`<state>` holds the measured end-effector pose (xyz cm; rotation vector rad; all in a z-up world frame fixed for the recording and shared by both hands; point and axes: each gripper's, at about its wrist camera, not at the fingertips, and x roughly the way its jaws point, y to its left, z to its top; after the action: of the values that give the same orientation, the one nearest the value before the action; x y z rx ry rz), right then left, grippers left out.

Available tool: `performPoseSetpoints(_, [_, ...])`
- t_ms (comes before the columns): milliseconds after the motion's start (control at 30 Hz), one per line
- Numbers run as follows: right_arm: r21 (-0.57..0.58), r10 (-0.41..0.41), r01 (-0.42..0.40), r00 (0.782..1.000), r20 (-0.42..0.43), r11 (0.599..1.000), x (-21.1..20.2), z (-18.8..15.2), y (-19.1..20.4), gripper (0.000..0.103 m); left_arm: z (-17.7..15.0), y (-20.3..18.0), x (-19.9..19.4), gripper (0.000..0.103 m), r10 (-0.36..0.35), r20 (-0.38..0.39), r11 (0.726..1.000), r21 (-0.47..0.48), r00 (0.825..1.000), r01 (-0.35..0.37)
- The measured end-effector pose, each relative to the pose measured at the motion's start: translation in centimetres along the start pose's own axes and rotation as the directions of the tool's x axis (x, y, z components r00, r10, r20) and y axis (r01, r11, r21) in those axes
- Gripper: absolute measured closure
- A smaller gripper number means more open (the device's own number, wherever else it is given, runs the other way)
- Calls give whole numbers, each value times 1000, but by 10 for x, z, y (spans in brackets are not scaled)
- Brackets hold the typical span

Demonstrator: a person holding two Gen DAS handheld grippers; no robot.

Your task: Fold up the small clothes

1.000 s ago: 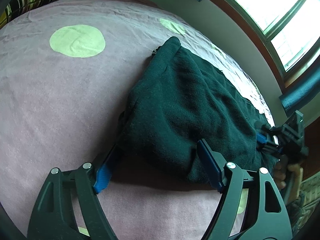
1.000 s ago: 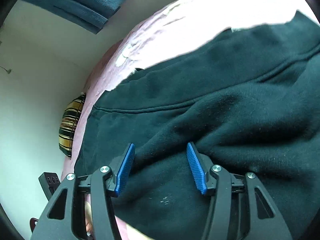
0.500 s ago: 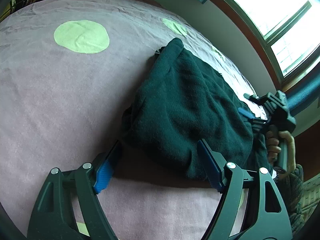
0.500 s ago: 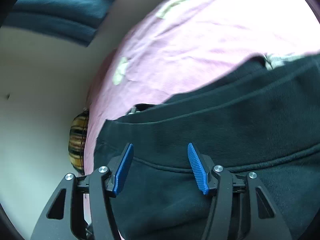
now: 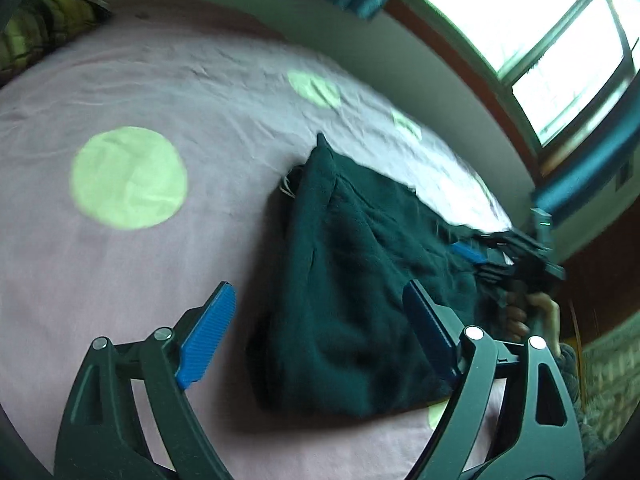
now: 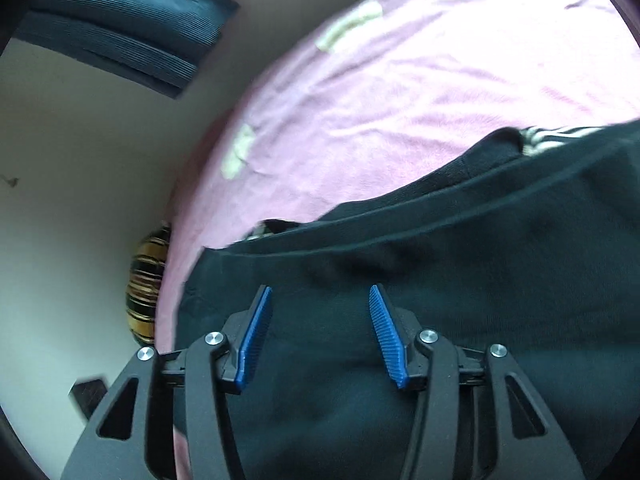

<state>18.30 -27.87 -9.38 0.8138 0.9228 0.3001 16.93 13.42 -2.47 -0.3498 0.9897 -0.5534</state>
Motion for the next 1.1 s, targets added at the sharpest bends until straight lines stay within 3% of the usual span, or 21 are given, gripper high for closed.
performPoseSetpoints(100, [-66, 48, -45, 998, 38, 997, -26, -31, 14, 47, 17, 5, 36, 18, -35, -135, 999, 33, 990, 40])
performPoseSetpoints(167, [-115, 70, -64, 997, 45, 991, -41, -57, 20, 47, 22, 10, 52, 18, -29, -185, 999, 33, 982, 35])
performPoseSetpoints(233, [-146, 88, -82, 996, 34, 986, -51, -74, 21, 47, 27, 22, 73, 18, -78, -244, 997, -22, 967, 75])
performPoseSetpoints(367, [-215, 71, -61, 997, 36, 975, -64, -102, 24, 47, 39, 33, 86, 17, -180, -236, 981, -115, 955, 157])
performPoseSetpoints(433, [-216, 78, -69, 996, 36, 974, -65, -108, 25, 47, 43, 31, 93, 23, -198, -251, 976, -137, 947, 168])
performPoseSetpoints(533, [-218, 111, -102, 993, 28, 971, -66, -111, 28, 47, 44, 25, 98, 35, -125, -290, 988, -127, 949, 92])
performPoseSetpoints(633, [-245, 141, -130, 989, 30, 961, -68, -113, 38, 47, 45, 15, 99, 45, -41, -316, 998, -50, 948, 26])
performPoseSetpoints(833, [-269, 181, -166, 983, 32, 949, -67, -117, 44, 46, 42, 3, 103, 39, 37, -316, 999, 18, 948, -33])
performPoseSetpoints(867, [-259, 166, -159, 986, 5, 953, -60, -117, 41, 38, 42, 1, 103, 41, 52, -313, 999, 24, 948, -47])
performPoseSetpoints(900, [-233, 95, -106, 994, -58, 967, -43, -120, 36, 37, 41, -2, 102, 47, 79, -306, 997, 38, 949, -71])
performPoseSetpoints(933, [-210, 41, -63, 993, -110, 976, -28, -122, 28, 37, 41, -6, 102, 67, 86, -307, 996, 54, 948, -73])
performPoseSetpoints(967, [-206, 54, -76, 993, -106, 976, -20, -125, 22, 37, 41, -11, 102, 73, 72, -315, 997, 54, 946, -58])
performPoseSetpoints(1100, [-240, 69, -76, 997, -38, 968, -37, -128, 32, 37, 42, -37, 91, 82, 177, -262, 980, 132, 949, -147])
